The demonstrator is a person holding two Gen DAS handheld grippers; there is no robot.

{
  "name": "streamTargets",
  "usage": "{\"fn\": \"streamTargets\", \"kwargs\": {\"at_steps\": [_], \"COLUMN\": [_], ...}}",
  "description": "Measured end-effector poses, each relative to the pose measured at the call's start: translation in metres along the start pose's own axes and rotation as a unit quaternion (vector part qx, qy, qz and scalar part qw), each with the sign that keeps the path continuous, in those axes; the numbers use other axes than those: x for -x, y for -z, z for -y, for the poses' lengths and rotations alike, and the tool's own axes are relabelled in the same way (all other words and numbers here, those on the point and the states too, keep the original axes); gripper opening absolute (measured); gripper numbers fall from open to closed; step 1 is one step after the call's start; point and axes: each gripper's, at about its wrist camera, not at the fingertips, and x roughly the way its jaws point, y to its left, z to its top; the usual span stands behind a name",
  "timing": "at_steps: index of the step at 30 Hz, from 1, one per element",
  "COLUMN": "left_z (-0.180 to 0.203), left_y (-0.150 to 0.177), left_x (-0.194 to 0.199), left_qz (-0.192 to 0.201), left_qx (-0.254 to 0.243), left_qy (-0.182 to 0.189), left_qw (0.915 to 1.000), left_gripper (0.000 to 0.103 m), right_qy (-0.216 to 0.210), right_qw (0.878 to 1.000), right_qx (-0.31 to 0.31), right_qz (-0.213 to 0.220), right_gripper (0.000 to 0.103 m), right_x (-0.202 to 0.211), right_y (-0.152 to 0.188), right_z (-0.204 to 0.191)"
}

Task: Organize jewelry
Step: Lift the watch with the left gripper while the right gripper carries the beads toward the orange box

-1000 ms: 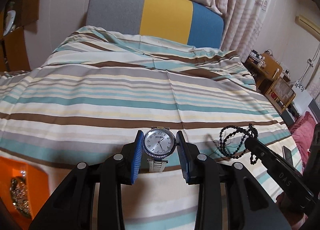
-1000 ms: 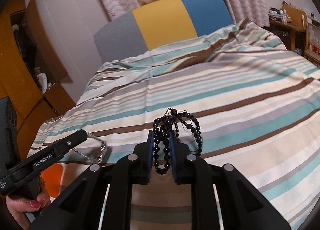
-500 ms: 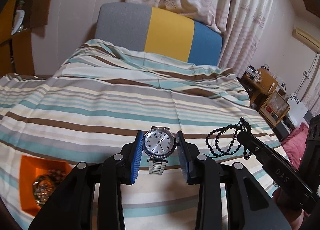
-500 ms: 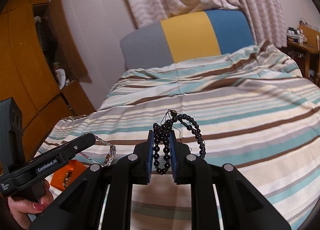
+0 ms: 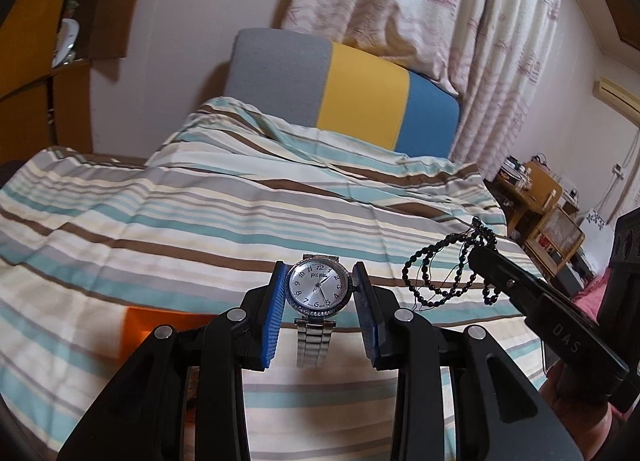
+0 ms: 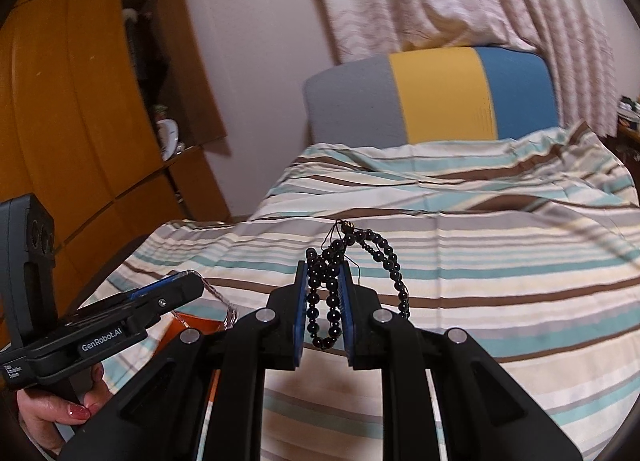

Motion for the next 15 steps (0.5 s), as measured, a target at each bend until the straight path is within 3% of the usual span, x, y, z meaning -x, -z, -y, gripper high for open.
{"fn": "streamTargets", "kwargs": {"at_steps": [15], "left_z": [-0.069], "left_y": [0.001], "left_x": [0.038], "left_qz": [0.012], "left_qx": [0.032], "left_qy": [-0.038], "left_qw": [0.9987], "left_gripper": [0.033], "right_qy": [-0.099], "right_qw": [0.994], "right_qx": [0.038], "right_qz": [-0.027], "right_gripper": [0.014], "right_x": [-0.034], "right_y": [-0.01], "right_z": [-0.088]}}
